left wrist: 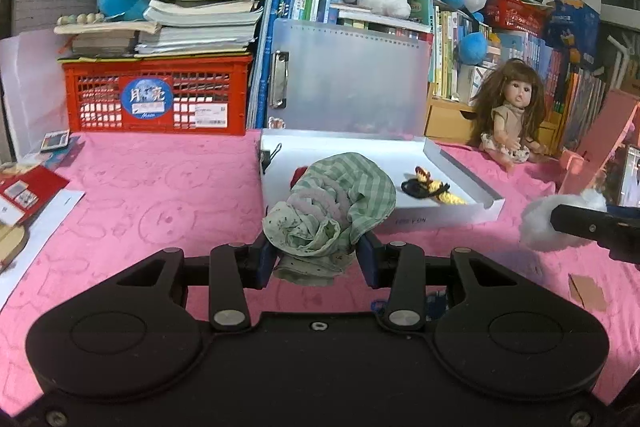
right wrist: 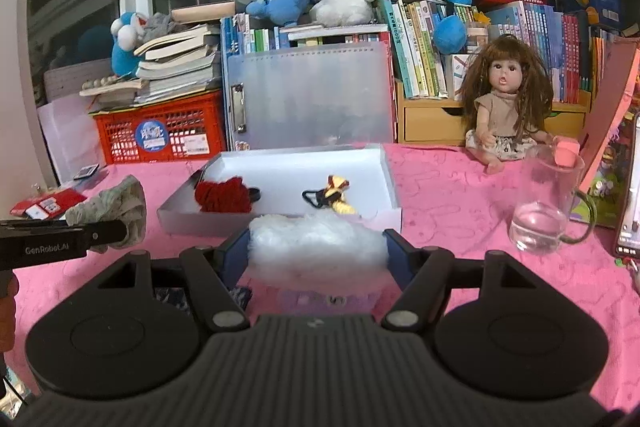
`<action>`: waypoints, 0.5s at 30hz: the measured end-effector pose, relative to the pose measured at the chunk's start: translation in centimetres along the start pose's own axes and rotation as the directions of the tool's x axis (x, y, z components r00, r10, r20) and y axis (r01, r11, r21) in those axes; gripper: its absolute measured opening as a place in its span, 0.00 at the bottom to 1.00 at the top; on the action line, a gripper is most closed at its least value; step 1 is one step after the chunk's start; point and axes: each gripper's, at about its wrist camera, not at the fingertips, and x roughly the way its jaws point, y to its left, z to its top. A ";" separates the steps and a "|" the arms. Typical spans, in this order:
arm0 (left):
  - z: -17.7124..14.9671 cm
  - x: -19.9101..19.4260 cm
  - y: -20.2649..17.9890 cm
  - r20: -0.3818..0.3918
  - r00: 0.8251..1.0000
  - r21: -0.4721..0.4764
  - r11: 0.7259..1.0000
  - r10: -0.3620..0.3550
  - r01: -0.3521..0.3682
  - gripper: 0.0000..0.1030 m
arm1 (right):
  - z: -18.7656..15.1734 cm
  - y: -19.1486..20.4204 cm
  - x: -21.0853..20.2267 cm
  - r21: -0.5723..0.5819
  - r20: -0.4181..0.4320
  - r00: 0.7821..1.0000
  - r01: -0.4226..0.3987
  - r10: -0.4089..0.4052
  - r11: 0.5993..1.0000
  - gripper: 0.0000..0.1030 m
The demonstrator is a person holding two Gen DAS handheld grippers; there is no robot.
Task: Organize objects
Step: 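Carry the green cloth and white fluffy ball over the white box with both tools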
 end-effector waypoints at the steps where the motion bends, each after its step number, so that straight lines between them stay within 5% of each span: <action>1: 0.3 0.3 -0.1 0.003 1.000 0.005 1.000 0.001 -0.001 0.39 | 0.3 -0.1 0.3 -0.001 0.003 1.000 0.003 -0.003 1.000 0.69; 15: 3.7 6.2 -1.7 -0.009 1.000 0.003 1.000 -0.011 0.011 0.39 | 3.0 -1.6 5.5 0.046 -0.012 0.999 0.032 -0.031 0.998 0.69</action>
